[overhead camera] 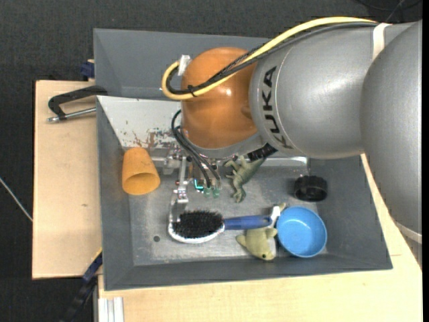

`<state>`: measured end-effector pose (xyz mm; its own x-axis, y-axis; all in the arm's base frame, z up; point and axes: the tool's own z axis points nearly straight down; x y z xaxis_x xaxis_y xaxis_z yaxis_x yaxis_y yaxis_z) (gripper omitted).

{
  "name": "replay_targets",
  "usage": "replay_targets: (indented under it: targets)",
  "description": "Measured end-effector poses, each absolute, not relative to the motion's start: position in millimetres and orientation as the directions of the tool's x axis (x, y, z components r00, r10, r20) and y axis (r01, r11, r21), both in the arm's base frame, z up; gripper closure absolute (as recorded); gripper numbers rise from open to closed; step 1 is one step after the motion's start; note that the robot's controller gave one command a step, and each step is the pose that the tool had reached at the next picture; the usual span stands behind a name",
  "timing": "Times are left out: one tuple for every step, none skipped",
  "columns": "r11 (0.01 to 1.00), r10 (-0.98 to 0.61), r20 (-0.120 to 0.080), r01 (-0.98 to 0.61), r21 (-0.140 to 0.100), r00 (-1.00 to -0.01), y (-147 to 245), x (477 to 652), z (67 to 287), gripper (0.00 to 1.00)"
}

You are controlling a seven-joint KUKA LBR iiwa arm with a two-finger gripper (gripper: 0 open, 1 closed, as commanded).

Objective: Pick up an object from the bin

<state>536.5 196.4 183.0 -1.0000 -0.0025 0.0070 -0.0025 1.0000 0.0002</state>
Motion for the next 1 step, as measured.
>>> replay_targets:
  targets:
    - [0.975,-0.223,-0.023,-0.223,0.002,-0.974,139.1,567.5,102.9,0.00]
